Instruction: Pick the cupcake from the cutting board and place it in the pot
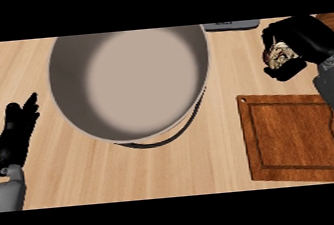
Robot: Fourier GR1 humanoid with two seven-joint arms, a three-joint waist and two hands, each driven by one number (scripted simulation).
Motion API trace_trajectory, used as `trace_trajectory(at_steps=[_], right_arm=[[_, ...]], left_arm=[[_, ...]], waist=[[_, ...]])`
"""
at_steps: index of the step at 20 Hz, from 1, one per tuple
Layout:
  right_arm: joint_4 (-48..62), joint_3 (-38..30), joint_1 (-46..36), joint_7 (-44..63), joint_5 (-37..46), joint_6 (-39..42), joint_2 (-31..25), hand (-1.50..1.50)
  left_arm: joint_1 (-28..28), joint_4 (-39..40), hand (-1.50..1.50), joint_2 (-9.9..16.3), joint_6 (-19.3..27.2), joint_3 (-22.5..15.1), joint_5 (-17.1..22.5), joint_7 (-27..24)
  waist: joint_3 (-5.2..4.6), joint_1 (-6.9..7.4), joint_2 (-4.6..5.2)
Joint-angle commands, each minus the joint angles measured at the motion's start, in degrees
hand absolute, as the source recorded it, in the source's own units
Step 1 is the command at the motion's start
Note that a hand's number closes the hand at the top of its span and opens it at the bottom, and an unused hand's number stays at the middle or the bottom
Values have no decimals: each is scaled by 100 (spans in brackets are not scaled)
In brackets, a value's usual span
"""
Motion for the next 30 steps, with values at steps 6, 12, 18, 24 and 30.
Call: trace_trajectory(at_steps=[6, 12, 18, 24, 30], right_arm=[[-9, -1159, -808, -2121, -1688, -262, 343, 150], [-1256, -1436, -648, -2116, -2390, 251, 443, 150], [-2440, -938, -1170, -572, -2325, 985, 751, 150], [-2864, -624, -1746, 820, -2282, 1715, 1012, 150], [-2416, -41, -2010, 1453, -1821, 1616, 1888, 150]], left_arm=[[38, 16, 0, -14, 82, -2, -114, -42], [46, 539, 0, 5, 76, 286, 27, -325], [71, -9, 0, -37, 62, 186, -29, 155], [22, 54, 0, 77, -32, 273, -48, 105], [418, -502, 0, -28, -83, 169, -59, 219]], waist=[[-6, -203, -86], [-22, -419, -139], [-22, -356, -157], [-23, -329, -137], [-20, -254, -123]])
